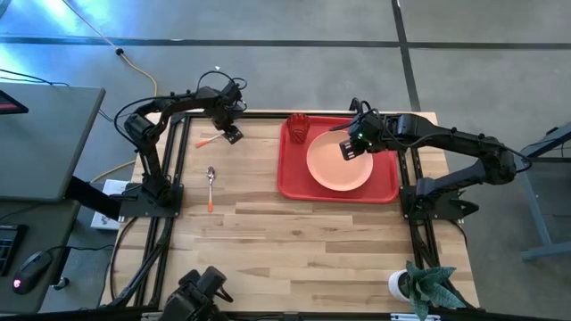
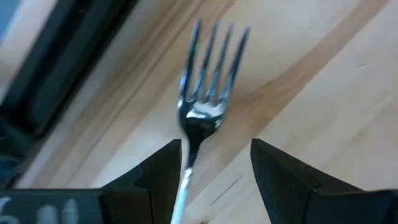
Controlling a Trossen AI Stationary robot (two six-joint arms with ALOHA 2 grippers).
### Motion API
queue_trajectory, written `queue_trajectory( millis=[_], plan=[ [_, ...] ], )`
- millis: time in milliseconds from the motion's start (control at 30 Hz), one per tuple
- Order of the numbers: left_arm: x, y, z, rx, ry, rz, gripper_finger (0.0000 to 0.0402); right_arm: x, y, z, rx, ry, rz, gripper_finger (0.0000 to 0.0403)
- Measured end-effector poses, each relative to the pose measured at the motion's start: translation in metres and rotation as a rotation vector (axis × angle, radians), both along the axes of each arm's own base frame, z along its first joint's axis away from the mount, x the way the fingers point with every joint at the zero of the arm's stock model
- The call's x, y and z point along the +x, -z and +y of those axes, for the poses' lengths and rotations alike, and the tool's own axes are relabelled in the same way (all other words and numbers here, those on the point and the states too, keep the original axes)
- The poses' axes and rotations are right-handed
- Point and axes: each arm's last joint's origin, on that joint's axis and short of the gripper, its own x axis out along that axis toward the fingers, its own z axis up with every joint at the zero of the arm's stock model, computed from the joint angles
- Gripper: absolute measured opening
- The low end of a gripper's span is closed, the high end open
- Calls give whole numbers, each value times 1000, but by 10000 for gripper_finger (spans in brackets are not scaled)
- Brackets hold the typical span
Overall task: Pick and place plate/cup/fork/spoon on tray
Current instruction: Put the fork on the red tray to the right of the pink plate
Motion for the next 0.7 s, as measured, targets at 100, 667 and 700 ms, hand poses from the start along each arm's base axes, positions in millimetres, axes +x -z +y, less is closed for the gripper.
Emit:
queue_trajectory(
  millis=[100,667,700],
  plan=[
    [0,-6,2,20,-6,40,184,0,0,0,-4,3,1,149],
    [-19,20,-9,-15,-22,90,78,0,0,0,19,21,-9,149],
    [-19,20,-9,-14,-20,88,68,0,0,0,21,27,-12,149]
  ],
)
